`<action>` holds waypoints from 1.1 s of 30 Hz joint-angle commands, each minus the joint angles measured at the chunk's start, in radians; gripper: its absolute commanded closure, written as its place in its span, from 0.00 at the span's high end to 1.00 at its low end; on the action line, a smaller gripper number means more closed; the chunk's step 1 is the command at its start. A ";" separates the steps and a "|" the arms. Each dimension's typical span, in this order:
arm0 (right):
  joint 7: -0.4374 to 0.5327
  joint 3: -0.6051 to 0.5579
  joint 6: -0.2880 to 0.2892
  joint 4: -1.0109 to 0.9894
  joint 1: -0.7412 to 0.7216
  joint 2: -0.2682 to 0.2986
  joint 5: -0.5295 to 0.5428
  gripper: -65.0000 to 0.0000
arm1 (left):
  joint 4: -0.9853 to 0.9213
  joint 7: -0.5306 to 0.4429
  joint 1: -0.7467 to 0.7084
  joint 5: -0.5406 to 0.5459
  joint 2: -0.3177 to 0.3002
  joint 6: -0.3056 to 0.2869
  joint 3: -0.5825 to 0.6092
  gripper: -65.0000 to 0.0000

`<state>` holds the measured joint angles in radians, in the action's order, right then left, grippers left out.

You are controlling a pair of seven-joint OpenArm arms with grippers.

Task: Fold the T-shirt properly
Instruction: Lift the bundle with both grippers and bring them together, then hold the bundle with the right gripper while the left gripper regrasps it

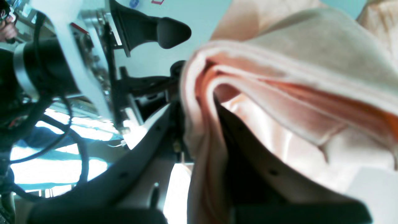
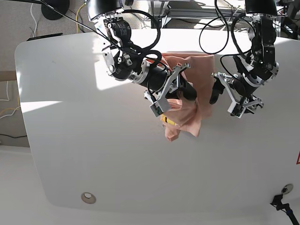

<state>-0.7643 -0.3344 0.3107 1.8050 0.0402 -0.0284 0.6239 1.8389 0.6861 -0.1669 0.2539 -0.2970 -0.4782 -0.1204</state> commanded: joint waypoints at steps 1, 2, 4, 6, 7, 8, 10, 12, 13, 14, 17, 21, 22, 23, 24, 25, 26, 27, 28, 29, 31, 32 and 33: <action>0.025 -0.035 0.014 0.020 -0.027 -0.012 0.026 0.06 | 0.025 -0.018 0.011 0.012 -0.008 -0.003 -0.022 0.67; 0.025 -0.045 0.014 0.020 -0.030 -0.014 0.026 0.16 | 0.026 -0.018 0.011 0.012 -0.009 -0.003 -0.035 0.67; 0.025 -0.075 0.014 0.020 -0.061 -0.015 0.027 0.36 | 0.049 -0.018 -0.006 0.012 -0.015 -0.003 -0.104 0.67; 0.025 -0.119 0.014 0.020 -0.092 -0.015 0.027 0.52 | 0.066 -0.018 -0.024 0.012 -0.023 -0.004 -0.154 0.67; 0.025 -0.136 0.014 0.019 -0.105 -0.015 0.027 0.59 | 0.072 -0.018 -0.026 0.012 -0.023 -0.015 -0.169 0.67; 0.025 -0.151 0.014 0.019 -0.115 -0.021 0.027 0.66 | 0.081 -0.018 -0.026 0.012 -0.023 -0.035 -0.190 0.67; 0.025 -0.167 0.014 -0.011 -0.122 -0.054 0.026 0.74 | 0.097 -0.018 -0.029 0.012 -0.023 -0.076 -0.247 0.67; 0.025 -0.183 0.014 -0.047 -0.144 -0.080 0.026 0.73 | 0.109 -0.018 -0.029 0.012 -0.021 -0.104 -0.304 0.67; 0.025 -0.191 0.014 -0.057 -0.155 -0.086 0.026 0.73 | 0.115 -0.018 -0.027 0.012 -0.020 -0.110 -0.328 0.67; 0.025 -0.193 0.014 -0.057 -0.161 -0.086 0.026 0.73 | 0.126 -0.018 -0.024 0.012 -0.020 -0.110 -0.353 0.67; 0.025 -0.171 0.014 -0.057 -0.187 -0.078 0.024 0.73 | 0.129 -0.019 -0.010 0.012 -0.018 -0.113 -0.401 0.67; 0.025 -0.075 0.014 -0.057 -0.217 0.009 0.024 0.73 | 0.129 -0.019 0.003 0.012 -0.017 -0.115 -0.374 0.67; 0.025 -0.055 0.014 -0.057 -0.221 0.031 0.024 0.73 | 0.129 -0.019 0.003 0.012 -0.017 -0.115 -0.350 0.67; 0.025 -0.035 0.014 -0.058 -0.221 0.052 0.024 0.72 | 0.129 -0.019 0.002 0.012 -0.015 -0.115 -0.327 0.67; 0.025 -0.019 0.014 -0.058 -0.221 0.069 0.024 0.71 | 0.129 -0.019 -0.001 0.012 -0.009 -0.115 -0.302 0.67; 0.025 -0.012 0.014 -0.060 -0.219 0.081 0.024 0.69 | 0.130 -0.019 -0.001 0.012 0.009 -0.115 -0.273 0.67; 0.025 -0.010 0.014 -0.061 -0.219 0.087 0.024 0.68 | 0.135 -0.019 -0.003 0.012 0.026 -0.115 -0.249 0.67; 0.025 -0.009 0.014 -0.063 -0.219 0.087 0.024 0.66 | 0.149 -0.019 -0.004 0.012 0.043 -0.115 -0.227 0.67; 0.025 -0.009 0.014 -0.063 -0.217 0.087 0.024 0.65 | 0.158 -0.019 -0.012 0.012 0.060 -0.115 -0.198 0.67; 0.025 -0.009 0.014 -0.064 -0.217 0.086 0.024 0.64 | 0.166 -0.019 -0.033 0.012 0.081 -0.115 -0.173 0.67; 0.025 -0.015 0.014 -0.086 -0.219 0.075 0.024 0.63 | 0.187 -0.019 -0.069 0.012 0.115 -0.115 -0.152 0.67; 0.027 -0.016 0.014 -0.106 -0.221 0.055 0.024 0.63 | 0.192 -0.019 -0.095 0.012 0.129 -0.115 -0.150 0.67; 0.027 -0.016 0.014 -0.127 -0.221 0.034 0.024 0.63 | 0.192 -0.019 -0.124 0.012 0.134 -0.115 -0.150 0.67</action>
<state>-0.7624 -0.3477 0.3168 1.6867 -0.1631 0.0402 0.6323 2.0109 0.6865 -0.2916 0.2588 -0.1516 -0.5991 -0.2642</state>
